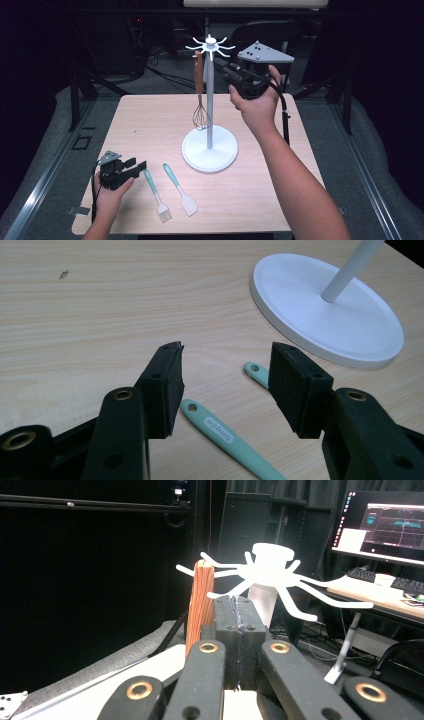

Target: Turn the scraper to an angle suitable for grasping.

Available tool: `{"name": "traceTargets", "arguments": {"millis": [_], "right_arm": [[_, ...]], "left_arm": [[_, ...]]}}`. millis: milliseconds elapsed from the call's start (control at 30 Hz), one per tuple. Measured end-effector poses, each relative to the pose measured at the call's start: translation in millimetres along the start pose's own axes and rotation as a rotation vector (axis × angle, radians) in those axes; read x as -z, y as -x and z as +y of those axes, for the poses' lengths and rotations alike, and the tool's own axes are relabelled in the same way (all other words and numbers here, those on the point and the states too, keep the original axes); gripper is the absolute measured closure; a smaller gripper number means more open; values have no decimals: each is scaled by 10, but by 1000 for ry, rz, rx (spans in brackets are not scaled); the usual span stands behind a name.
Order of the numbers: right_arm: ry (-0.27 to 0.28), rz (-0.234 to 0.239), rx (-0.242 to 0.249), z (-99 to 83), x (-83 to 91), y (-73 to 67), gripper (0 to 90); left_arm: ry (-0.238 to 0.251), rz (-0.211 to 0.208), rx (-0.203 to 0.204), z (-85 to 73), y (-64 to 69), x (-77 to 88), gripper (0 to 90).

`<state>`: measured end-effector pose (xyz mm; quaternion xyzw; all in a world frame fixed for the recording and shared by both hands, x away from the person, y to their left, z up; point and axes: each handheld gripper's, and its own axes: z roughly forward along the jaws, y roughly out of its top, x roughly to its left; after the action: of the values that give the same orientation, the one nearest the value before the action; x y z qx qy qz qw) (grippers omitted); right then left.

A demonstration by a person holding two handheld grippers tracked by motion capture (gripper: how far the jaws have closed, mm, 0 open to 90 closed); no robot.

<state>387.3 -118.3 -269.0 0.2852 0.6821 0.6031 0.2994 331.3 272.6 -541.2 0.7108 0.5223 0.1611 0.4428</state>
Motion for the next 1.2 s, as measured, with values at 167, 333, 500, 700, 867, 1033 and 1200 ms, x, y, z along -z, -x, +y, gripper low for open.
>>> {"name": "traceTargets", "arguments": {"millis": [167,333,500,700,867,1033,1200], "right_arm": [[-21,-11,7,-121,30,0,900],[-48,-5,-19,-289,47,-5,900],[-60,2,-32,-446,58,-27,882],[-112,16,-37,-751,78,-110,848],[-141,26,-43,-949,76,-177,822],[-205,44,-59,-1233,52,-254,772],[-244,54,-84,-1583,34,-350,689]], "left_arm": [[-4,0,-1,-2,0,-4,477],[-2,1,2,-2,1,-4,478],[2,5,1,-6,4,-14,478],[0,5,2,-7,2,-19,478],[-6,1,2,-2,-2,-15,478],[-3,3,3,-2,-3,-21,477],[-4,1,5,-2,-14,-21,478]]}}
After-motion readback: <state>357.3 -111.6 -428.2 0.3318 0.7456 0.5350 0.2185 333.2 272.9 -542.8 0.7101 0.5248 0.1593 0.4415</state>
